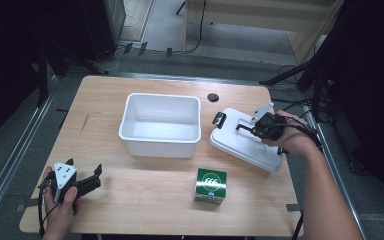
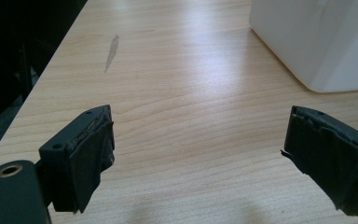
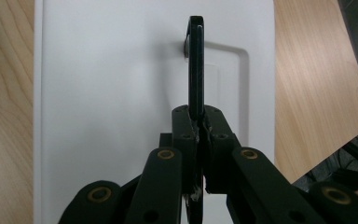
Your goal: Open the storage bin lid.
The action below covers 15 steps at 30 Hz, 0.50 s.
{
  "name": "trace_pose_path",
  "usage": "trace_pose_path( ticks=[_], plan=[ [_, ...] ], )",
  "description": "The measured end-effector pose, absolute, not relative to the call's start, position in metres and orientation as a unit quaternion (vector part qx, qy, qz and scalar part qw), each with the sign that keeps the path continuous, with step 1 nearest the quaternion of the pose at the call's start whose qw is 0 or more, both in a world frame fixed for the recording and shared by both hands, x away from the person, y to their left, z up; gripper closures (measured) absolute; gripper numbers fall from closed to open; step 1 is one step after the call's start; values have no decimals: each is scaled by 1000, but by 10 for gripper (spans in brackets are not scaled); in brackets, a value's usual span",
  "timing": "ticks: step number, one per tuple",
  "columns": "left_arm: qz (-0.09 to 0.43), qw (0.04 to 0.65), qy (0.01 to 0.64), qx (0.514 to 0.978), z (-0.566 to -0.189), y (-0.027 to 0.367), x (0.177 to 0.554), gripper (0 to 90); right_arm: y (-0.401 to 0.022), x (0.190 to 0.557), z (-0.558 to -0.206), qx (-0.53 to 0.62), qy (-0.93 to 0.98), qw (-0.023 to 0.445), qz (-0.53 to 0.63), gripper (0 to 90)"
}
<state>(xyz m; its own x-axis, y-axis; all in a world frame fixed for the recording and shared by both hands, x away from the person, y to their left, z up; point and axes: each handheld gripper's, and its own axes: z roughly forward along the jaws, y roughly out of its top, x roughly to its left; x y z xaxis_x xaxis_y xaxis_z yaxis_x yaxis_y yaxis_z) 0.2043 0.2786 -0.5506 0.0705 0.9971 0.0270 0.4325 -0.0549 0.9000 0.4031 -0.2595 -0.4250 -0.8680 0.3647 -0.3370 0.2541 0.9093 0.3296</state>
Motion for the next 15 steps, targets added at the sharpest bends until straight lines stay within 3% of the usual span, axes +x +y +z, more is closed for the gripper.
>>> trace_pose_path(
  ticks=[15],
  plan=[
    [370,382,574,622,-551,279,205,90,-249,406,-452,162,963,184,109,860]
  ],
)
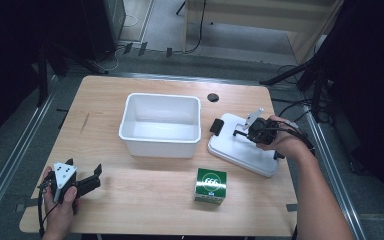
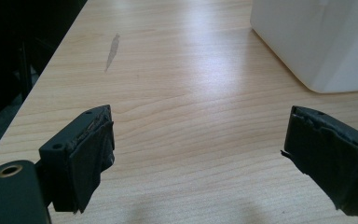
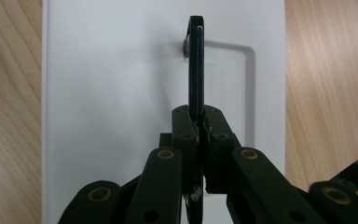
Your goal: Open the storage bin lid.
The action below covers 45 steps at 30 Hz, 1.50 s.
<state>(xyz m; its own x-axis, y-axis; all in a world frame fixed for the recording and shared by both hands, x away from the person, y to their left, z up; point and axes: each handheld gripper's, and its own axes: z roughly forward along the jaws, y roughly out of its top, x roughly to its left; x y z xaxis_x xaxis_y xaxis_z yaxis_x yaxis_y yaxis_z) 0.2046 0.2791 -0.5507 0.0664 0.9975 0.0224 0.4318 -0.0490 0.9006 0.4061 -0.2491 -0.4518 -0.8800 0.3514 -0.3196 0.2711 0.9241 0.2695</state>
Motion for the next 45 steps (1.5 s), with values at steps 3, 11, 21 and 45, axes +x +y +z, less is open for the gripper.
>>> trace_pose_path(
  ticks=[3,11,21,45],
  plan=[
    [370,381,573,623,-551,279,205,90,-248,406,-456,162,964,182,107,859],
    [371,381,573,624,-551,279,205,90,-245,402,-452,172,959,189,122,820],
    [371,381,573,624,-551,279,204,90,-242,398,-444,162,963,167,135,739],
    [370,383,570,626,-551,279,205,90,-240,381,-415,200,952,185,139,0]
  ],
)
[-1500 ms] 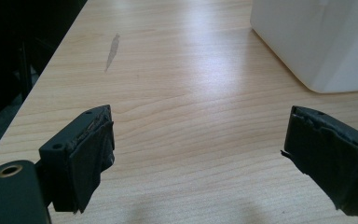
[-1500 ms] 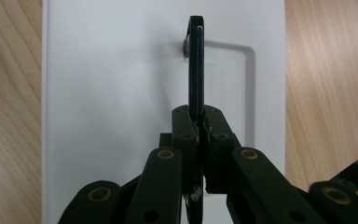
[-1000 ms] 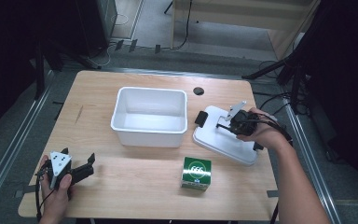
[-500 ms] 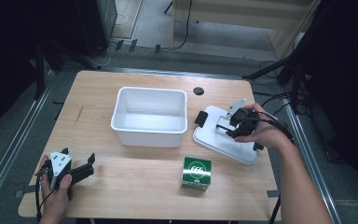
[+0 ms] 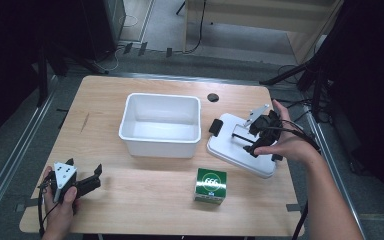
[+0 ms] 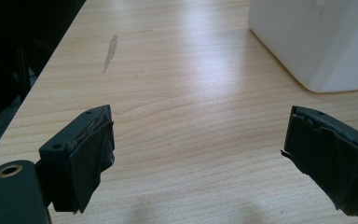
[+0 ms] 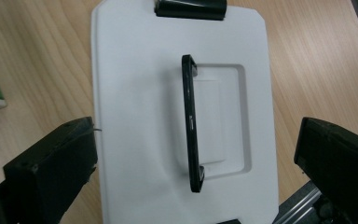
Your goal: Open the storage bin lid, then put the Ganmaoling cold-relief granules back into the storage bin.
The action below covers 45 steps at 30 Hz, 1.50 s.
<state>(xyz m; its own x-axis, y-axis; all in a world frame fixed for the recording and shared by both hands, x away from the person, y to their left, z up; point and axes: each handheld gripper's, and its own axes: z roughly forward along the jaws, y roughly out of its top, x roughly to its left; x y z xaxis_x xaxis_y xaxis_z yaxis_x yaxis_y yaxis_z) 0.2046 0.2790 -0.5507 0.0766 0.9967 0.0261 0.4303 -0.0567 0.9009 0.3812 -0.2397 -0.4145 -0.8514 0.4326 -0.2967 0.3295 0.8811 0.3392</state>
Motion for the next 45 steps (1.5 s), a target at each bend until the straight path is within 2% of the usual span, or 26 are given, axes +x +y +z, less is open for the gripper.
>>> trace_pose_path(
  ticks=[21,45],
  plan=[
    [368,385,570,626,-551,279,205,90,-228,349,-397,168,956,186,152,0],
    [370,383,569,627,-551,279,205,90,-215,315,-415,136,965,167,152,0]
  ],
)
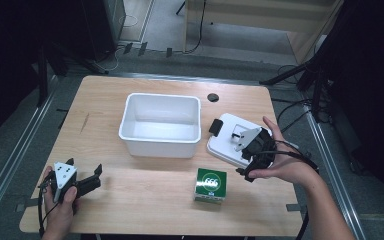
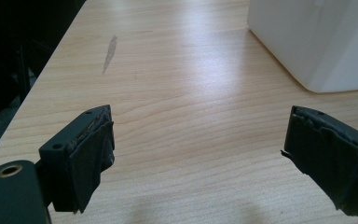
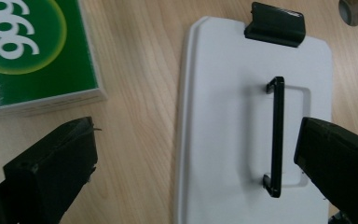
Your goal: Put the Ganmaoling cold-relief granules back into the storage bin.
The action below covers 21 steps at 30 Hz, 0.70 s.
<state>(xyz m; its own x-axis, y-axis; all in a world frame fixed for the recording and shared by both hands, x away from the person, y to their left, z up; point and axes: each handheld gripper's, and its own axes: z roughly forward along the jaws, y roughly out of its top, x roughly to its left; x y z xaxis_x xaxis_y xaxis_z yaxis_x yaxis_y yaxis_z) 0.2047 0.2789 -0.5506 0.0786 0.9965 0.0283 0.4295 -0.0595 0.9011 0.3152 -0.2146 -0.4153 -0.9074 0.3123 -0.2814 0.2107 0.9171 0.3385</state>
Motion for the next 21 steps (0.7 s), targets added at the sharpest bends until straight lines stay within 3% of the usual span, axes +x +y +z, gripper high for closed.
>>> trace_pose_path(
  ticks=[21],
  plan=[
    [370,382,569,627,-551,279,205,90,-190,286,-430,80,976,119,162,0]
  ],
)
